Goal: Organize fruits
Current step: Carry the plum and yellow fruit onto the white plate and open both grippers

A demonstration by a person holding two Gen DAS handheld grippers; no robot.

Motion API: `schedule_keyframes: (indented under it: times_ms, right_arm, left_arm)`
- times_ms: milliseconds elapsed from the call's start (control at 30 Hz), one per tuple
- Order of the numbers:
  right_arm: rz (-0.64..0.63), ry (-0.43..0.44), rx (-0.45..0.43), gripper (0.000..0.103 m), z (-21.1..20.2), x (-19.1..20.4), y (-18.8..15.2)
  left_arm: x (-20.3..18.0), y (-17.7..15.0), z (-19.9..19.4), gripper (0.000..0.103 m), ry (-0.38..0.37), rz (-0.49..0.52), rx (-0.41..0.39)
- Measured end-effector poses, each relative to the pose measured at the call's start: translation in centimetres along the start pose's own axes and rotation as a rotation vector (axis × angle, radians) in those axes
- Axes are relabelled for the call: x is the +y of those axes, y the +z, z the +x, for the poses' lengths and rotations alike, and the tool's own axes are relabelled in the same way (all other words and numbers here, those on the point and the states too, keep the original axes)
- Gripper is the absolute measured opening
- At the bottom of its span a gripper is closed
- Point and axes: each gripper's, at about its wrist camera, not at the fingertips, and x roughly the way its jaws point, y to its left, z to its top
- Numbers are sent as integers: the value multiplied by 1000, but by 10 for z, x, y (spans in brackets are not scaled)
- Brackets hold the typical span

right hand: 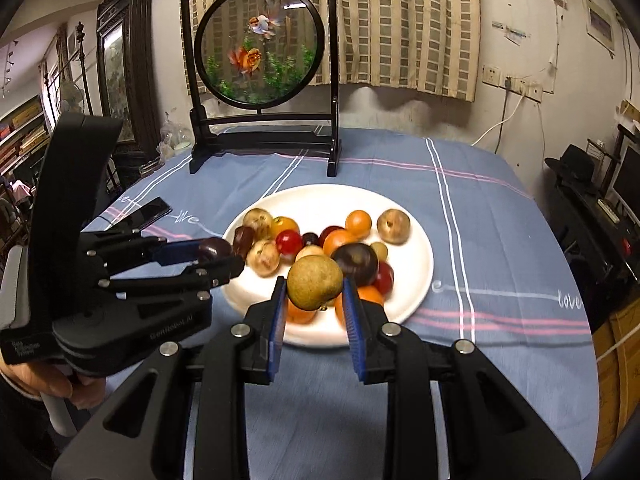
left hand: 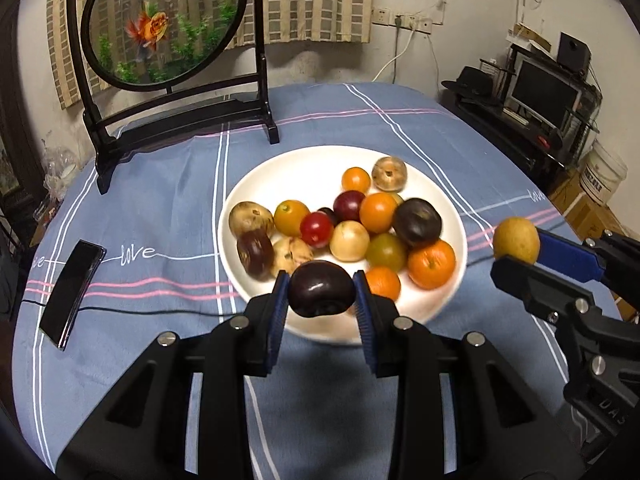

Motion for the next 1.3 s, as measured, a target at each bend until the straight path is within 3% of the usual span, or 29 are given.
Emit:
schedule_keyframes:
  times_ms: [567, 1167, 1300]
  right_arm:
    - [-9, 6, 52, 28, 88, -15, 38]
    - [14, 29, 98, 28, 126, -21, 45]
    - [29, 38, 112, 38, 129, -23, 45]
  left_arm:
    - [19, 29, 67, 33, 18, -47, 63]
    - [1, 29, 89, 37, 28, -11, 65]
    - [2, 30, 90, 39, 28, -14, 64]
